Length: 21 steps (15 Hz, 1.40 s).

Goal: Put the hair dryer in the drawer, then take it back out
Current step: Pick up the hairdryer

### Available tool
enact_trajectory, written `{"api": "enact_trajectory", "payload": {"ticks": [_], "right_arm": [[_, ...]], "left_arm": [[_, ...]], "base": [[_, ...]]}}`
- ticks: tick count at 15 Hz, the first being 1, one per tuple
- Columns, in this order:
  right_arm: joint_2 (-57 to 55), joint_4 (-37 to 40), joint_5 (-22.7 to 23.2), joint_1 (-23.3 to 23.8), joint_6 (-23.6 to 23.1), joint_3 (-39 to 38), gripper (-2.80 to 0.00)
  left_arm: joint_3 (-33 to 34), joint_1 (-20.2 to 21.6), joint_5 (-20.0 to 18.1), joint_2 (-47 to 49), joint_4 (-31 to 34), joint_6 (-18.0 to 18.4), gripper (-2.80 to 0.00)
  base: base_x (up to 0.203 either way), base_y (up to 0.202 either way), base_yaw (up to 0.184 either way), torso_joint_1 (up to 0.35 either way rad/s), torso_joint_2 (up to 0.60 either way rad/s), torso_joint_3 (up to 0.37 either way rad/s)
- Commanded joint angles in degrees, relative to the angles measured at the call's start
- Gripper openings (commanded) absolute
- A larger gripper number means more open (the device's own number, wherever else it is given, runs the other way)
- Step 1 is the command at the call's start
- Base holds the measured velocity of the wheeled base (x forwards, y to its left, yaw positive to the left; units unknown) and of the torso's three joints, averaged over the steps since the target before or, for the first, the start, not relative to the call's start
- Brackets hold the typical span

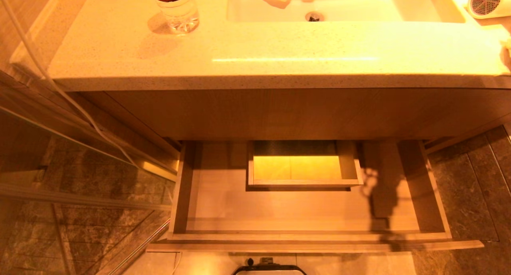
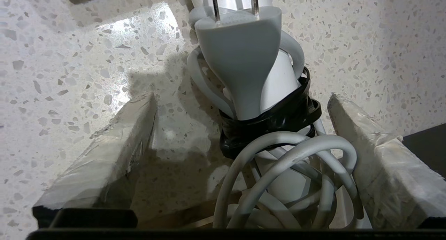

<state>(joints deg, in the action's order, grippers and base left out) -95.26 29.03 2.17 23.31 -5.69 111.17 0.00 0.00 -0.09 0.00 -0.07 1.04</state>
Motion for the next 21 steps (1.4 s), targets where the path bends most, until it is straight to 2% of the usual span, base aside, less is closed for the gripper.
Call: {"api": "enact_trajectory", "payload": {"ticks": [1, 21], "right_arm": [[0.1, 0.1, 1.3, 0.0, -0.4, 0.1, 0.00], [-0.5, -0.6, 1.7, 0.7, -2.4, 0.0, 0.00]], "left_arm": [[0.1, 0.0, 0.0, 0.0, 0.0, 0.0, -2.80], [0.1, 0.0, 0.0, 0.0, 0.0, 0.0, -2.80]], "base": [[0.000, 0.000, 0.000, 0.000, 0.00, 0.000], [0.000, 0.000, 0.000, 0.000, 0.00, 0.000]]}}
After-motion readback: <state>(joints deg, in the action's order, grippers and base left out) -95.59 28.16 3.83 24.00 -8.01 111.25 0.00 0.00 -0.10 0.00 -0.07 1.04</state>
